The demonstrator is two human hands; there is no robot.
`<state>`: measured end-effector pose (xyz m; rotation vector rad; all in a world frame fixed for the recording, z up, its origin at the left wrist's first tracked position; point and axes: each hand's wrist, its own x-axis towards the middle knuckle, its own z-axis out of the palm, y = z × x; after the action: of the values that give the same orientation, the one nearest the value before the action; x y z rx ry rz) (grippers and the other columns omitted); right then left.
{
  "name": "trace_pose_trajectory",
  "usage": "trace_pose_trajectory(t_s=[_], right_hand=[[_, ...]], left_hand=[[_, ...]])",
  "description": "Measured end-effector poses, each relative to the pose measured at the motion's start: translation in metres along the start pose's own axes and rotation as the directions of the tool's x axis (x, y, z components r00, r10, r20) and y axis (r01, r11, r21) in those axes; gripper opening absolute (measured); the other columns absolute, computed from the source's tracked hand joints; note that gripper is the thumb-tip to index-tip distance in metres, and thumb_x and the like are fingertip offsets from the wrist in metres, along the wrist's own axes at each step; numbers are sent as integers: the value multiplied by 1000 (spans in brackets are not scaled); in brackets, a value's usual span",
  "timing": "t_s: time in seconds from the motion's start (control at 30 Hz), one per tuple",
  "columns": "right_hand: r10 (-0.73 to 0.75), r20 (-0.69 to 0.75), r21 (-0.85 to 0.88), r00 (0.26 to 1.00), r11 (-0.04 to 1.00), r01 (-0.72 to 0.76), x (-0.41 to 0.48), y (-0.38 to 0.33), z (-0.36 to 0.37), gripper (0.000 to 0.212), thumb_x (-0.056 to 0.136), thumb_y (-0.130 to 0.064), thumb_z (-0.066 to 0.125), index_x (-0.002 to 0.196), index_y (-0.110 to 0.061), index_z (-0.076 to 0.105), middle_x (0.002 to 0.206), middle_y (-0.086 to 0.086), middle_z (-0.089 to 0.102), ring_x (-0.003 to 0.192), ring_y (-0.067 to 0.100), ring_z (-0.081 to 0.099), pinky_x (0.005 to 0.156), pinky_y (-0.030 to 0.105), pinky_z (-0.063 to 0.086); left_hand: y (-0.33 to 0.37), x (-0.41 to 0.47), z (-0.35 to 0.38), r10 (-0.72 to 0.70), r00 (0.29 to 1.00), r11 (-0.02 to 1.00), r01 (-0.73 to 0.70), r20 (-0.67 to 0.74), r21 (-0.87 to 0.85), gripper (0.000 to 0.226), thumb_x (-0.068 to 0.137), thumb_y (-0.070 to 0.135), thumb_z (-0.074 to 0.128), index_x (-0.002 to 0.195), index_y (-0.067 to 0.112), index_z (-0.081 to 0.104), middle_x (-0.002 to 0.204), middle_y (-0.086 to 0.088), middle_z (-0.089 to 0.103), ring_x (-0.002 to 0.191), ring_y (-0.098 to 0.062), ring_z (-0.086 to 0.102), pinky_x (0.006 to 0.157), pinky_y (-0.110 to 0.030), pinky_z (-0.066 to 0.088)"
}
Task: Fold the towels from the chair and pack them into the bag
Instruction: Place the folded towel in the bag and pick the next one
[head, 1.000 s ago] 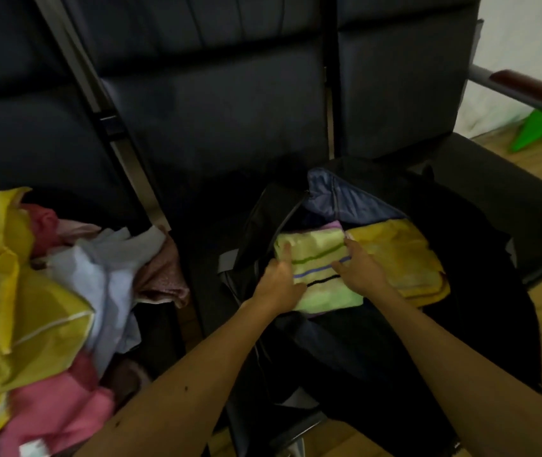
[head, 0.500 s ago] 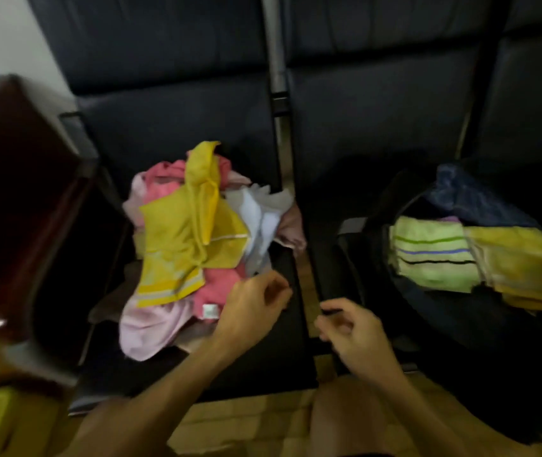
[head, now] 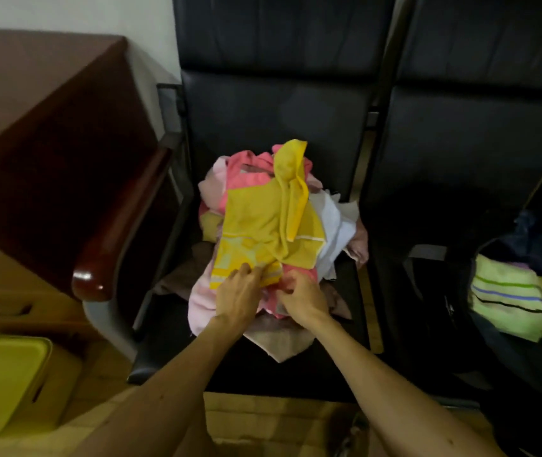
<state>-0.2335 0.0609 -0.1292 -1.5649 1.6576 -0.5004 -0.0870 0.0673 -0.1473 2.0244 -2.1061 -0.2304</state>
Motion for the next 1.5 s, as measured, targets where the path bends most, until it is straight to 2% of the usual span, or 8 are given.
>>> trace_pose_trajectory(t_s=[0.17,0.3,0.47,0.67,0.93,1.07,1.3,1.5], right_hand=[[-114,-41,-213,993,972,103,22,-2,16,44,87,-15,62,130,-23,60,123,4,66,116,26,57,97,38,45],[-172,-126,-249,977,959,137,22,-5,12,25,90,-12,59,110,-19,72,108,7,72,104,29,61,87,41,48],[-212,-106,-262,972,948,179,12,-19,-12,17,92,-28,63,104,-22,74,102,4,73,101,27,63,79,38,49],[-391,-199,-224,899,911,347,-13,-75,-61,20,95,-29,63,106,-15,72,104,6,69,98,24,62,76,33,44],[-700,-426,-267,574,703,659,-84,-202,-162,8,93,-20,61,97,-17,67,91,-5,56,84,19,63,82,40,51],[-699,-545,-250,462,662,706,-134,-251,-210,9,99,-26,51,91,-29,54,65,-6,62,52,13,64,65,39,53],[-663,-699,-317,269,624,714,-213,-302,-273,12,103,-27,43,100,-21,53,59,-11,46,52,2,45,56,25,33],[-600,-777,-181,188,499,848,-276,-321,-302,13,105,-19,38,94,-22,45,72,-12,46,57,-6,45,59,14,36]], left_hand=[[-13,12,10,94,988,990,-81,-119,116,37,52,24,94,81,21,71,71,-3,58,55,-24,60,35,-27,32],[-24,14,10,154,976,988,-152,-152,25,23,59,15,87,67,15,66,69,-7,55,57,-30,58,38,-32,44],[-27,12,-19,125,990,936,-137,-59,-323,59,78,62,48,78,11,77,81,-10,60,77,-29,59,64,-39,46],[-7,10,-77,148,908,952,-239,-393,-193,31,86,42,53,86,15,67,83,-5,63,78,-33,59,66,-39,44],[49,1,-205,28,799,873,-312,-601,-374,10,85,20,64,85,12,58,82,-4,62,80,-29,54,71,-37,39],[80,-12,-269,14,775,816,-374,-632,-440,16,86,16,61,77,15,48,68,8,46,69,-20,47,61,-36,29],[132,-54,-340,119,742,629,-570,-659,-528,13,96,19,54,83,18,52,70,6,54,66,-17,56,65,-47,51],[167,-92,-378,172,696,496,-672,-697,-549,17,102,28,54,89,18,57,70,10,58,62,-1,54,58,-17,43]])
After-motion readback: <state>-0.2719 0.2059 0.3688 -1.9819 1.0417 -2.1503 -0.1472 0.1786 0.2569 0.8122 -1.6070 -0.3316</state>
